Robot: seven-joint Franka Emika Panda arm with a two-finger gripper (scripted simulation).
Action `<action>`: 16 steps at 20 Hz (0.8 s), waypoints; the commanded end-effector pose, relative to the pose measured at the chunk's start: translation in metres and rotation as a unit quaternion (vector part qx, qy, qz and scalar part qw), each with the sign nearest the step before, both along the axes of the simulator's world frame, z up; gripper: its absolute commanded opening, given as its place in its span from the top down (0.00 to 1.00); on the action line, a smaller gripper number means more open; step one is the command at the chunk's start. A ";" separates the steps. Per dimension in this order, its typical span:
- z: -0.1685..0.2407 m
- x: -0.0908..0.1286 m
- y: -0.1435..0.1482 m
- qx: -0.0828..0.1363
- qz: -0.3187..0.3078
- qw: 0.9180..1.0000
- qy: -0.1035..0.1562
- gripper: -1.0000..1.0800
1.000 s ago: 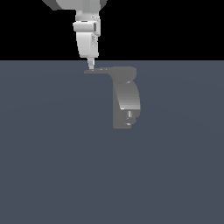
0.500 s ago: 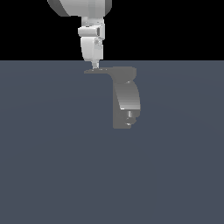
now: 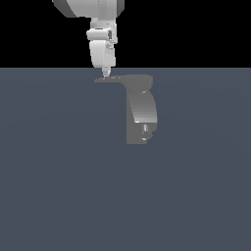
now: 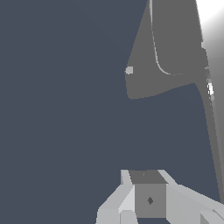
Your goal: Turn on the faucet by rotating a designated handle.
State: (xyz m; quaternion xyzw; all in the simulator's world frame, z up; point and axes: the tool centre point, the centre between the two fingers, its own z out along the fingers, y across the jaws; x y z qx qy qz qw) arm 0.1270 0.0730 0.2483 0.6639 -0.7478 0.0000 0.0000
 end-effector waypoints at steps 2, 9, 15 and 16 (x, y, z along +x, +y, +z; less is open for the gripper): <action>0.000 -0.006 0.001 0.000 0.000 1.000 0.000 1.00; 0.000 -0.023 0.004 0.000 0.000 1.000 0.000 1.00; 0.000 -0.039 0.006 0.000 0.000 1.000 0.000 1.00; 0.000 -0.041 0.007 0.000 0.000 1.000 0.000 1.00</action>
